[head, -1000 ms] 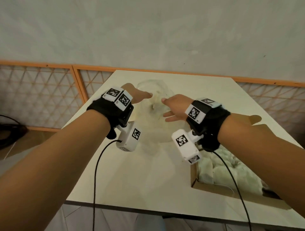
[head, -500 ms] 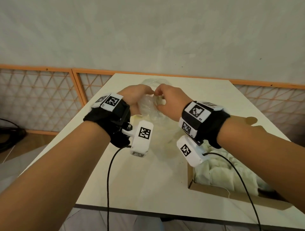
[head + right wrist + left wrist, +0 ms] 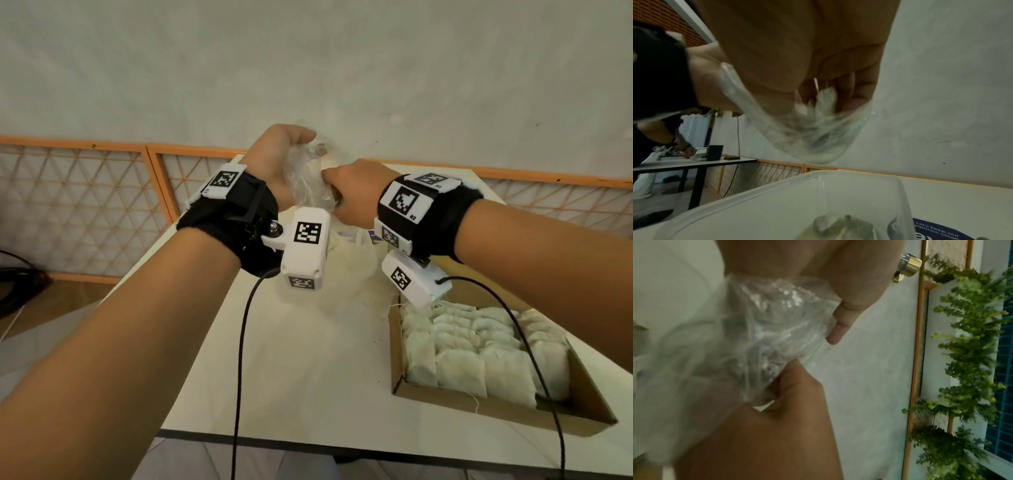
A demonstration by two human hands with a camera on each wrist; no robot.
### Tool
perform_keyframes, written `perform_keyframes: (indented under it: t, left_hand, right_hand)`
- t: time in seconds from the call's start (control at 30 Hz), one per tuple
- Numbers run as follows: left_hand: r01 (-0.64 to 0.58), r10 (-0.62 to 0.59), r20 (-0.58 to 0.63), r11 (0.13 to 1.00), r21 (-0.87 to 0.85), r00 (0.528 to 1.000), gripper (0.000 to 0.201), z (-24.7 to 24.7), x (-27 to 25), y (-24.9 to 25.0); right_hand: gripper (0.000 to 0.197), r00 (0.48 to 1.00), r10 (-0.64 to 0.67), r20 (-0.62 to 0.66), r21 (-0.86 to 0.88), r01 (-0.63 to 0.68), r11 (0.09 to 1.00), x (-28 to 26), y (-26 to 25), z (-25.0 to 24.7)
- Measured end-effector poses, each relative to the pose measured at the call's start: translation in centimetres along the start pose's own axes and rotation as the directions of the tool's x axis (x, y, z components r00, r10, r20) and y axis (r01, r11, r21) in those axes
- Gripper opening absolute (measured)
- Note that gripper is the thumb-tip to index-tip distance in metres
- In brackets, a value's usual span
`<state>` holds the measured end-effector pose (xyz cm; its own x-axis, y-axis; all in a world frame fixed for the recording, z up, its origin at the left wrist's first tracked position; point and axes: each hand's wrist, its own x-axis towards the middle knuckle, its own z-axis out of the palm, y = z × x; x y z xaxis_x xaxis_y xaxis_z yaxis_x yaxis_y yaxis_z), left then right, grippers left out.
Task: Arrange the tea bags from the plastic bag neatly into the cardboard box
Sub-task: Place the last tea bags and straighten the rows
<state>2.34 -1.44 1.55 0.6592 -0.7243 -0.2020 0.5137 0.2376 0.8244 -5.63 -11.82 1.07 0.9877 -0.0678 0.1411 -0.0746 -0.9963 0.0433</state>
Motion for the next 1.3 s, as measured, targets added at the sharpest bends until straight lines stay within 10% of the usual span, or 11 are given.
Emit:
perform_keyframes:
  t: [0.4,0.53,0.7,0.77,0.9,1.07,1.2,1.3]
  left_hand:
    - [-0.236,0.237,0.011,0.956,0.173,0.971,0.015,-0.7,1.0,-0.8]
    - [-0.222,0.221,0.026,0.968,0.119,0.975,0.015,-0.9,0.9,-1.6]
    - [-0.259,0.278,-0.086,0.947,0.189,0.957,0.012,-1.9,1.6,-1.8]
    - [-0.263,0.341,-0.186,0.9,0.348,0.921,0.008,-2.6,1.7,-2.0]
    - [-0.216,0.44,-0.365,0.83,0.515,0.82,0.033,-4.5,1.3,-2.4]
    - [-0.011,0.42,-0.44,0.733,0.68,0.793,0.038,-6.5,1.3,-2.5]
    - [0.178,0.273,-0.465,0.673,0.718,0.842,0.064,-8.1,1.3,-3.6]
    - [0.246,0.23,-0.389,0.473,0.846,0.892,0.055,-8.6,1.6,-4.0]
  right_hand:
    - [0.034,0.978,0.21,0.003,0.215,-0.205,0.955,1.2,0.8,1.1]
    - [0.028,0.972,0.131,0.193,0.188,-0.167,0.968,1.7,1.5,0.9]
    - [0.026,0.995,0.026,0.094,0.269,-0.05,0.962,1.1,2.4,1.4]
    - [0.02,0.994,0.108,0.021,0.556,-0.101,0.825,0.9,3.1,1.9]
    - [0.021,0.961,0.275,0.01,0.981,-0.063,0.186,0.8,4.0,2.1]
    - [0.019,0.89,0.452,0.057,0.998,-0.057,-0.014,3.3,4.6,1.0]
    - [0.018,0.868,0.445,0.219,0.839,-0.401,0.369,6.1,4.9,2.4]
    - [0.016,0.872,0.361,0.332,0.602,-0.49,0.63,7.7,4.3,4.7]
